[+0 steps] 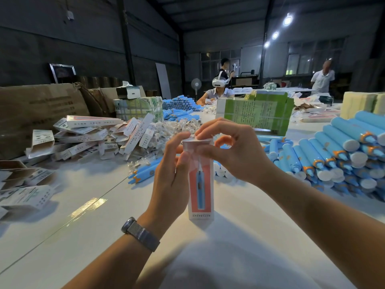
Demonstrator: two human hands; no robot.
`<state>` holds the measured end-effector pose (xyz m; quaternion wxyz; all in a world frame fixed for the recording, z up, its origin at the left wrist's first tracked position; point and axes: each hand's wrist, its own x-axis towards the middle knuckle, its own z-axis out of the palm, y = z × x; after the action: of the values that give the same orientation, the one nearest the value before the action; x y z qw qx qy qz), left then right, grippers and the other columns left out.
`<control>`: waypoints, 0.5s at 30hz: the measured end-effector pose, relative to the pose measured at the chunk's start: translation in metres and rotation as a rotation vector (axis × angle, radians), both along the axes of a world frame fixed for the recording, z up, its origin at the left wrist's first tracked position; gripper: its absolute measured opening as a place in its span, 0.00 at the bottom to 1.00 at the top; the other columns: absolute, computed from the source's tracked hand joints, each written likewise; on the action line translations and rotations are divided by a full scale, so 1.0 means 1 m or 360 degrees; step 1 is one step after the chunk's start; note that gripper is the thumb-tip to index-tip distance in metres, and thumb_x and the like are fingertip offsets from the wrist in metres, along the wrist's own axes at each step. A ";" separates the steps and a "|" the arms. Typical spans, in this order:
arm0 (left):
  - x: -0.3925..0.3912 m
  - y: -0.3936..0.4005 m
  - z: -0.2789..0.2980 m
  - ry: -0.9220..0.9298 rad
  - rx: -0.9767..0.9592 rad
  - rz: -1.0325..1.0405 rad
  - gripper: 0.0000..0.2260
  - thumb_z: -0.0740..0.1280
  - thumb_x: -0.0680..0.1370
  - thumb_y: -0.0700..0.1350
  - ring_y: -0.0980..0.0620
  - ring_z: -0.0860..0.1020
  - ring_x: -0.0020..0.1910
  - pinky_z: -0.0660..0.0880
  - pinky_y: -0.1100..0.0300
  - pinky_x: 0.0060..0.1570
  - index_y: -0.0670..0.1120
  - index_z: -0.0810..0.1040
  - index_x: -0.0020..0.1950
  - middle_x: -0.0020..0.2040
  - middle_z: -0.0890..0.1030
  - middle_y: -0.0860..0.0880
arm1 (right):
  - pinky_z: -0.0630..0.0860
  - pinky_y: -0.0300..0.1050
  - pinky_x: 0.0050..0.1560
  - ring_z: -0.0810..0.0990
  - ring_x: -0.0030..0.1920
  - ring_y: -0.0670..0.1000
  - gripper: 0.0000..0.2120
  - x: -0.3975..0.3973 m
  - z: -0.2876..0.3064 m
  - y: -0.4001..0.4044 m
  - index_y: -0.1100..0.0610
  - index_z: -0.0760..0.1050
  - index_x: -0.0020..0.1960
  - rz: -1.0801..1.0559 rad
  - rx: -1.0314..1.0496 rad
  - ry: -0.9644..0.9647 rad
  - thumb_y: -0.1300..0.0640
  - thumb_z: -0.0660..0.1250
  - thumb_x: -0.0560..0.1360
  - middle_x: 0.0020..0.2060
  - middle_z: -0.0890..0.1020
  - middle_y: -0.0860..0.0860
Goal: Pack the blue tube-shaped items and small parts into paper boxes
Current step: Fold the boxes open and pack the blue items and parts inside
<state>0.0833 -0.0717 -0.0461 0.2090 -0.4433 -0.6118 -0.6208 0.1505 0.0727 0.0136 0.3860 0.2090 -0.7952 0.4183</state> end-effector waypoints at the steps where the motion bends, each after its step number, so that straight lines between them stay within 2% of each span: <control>1: 0.000 0.000 0.001 -0.0006 -0.0004 0.0007 0.14 0.54 0.84 0.47 0.45 0.82 0.50 0.79 0.38 0.47 0.64 0.69 0.64 0.53 0.81 0.52 | 0.76 0.41 0.43 0.82 0.50 0.51 0.08 -0.001 0.000 0.000 0.49 0.81 0.46 -0.0009 0.0010 -0.0024 0.59 0.76 0.71 0.47 0.84 0.47; 3: 0.002 0.000 0.001 0.0006 -0.0013 0.0024 0.15 0.54 0.84 0.48 0.45 0.81 0.53 0.79 0.38 0.49 0.67 0.70 0.63 0.57 0.80 0.49 | 0.77 0.43 0.44 0.82 0.50 0.50 0.08 -0.001 0.000 0.000 0.51 0.81 0.45 -0.0013 0.0004 -0.0069 0.61 0.76 0.71 0.48 0.84 0.48; 7: 0.005 0.002 0.001 0.0040 -0.0019 0.0081 0.13 0.53 0.84 0.47 0.44 0.79 0.61 0.78 0.38 0.56 0.60 0.69 0.65 0.63 0.78 0.48 | 0.77 0.40 0.42 0.83 0.49 0.49 0.09 0.001 0.003 0.001 0.50 0.80 0.42 0.0016 -0.0049 -0.0098 0.62 0.77 0.70 0.46 0.84 0.48; 9: 0.005 0.003 0.001 0.0037 -0.0021 0.0098 0.14 0.53 0.84 0.46 0.45 0.78 0.63 0.77 0.39 0.58 0.59 0.68 0.66 0.64 0.77 0.48 | 0.78 0.44 0.43 0.83 0.49 0.52 0.08 0.000 0.003 0.003 0.53 0.81 0.43 -0.0039 -0.0030 -0.0110 0.61 0.78 0.69 0.46 0.84 0.49; 11: 0.005 0.003 0.001 0.0048 -0.0021 0.0114 0.14 0.53 0.84 0.46 0.46 0.78 0.62 0.77 0.40 0.58 0.59 0.68 0.66 0.64 0.77 0.49 | 0.79 0.48 0.44 0.83 0.50 0.54 0.08 -0.001 0.002 0.003 0.53 0.80 0.42 -0.0082 -0.0012 -0.0117 0.61 0.78 0.69 0.46 0.85 0.48; 15: 0.005 0.003 0.001 0.0079 -0.0050 0.0169 0.12 0.54 0.84 0.47 0.44 0.80 0.56 0.78 0.39 0.53 0.60 0.68 0.64 0.59 0.79 0.47 | 0.79 0.43 0.43 0.83 0.45 0.48 0.09 -0.002 0.002 0.003 0.52 0.79 0.38 -0.0090 -0.0005 -0.0057 0.60 0.78 0.68 0.44 0.84 0.46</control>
<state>0.0882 -0.0691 -0.0452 0.2500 -0.4288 -0.6388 -0.5879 0.1489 0.0761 0.0154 0.3837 0.1783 -0.8068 0.4123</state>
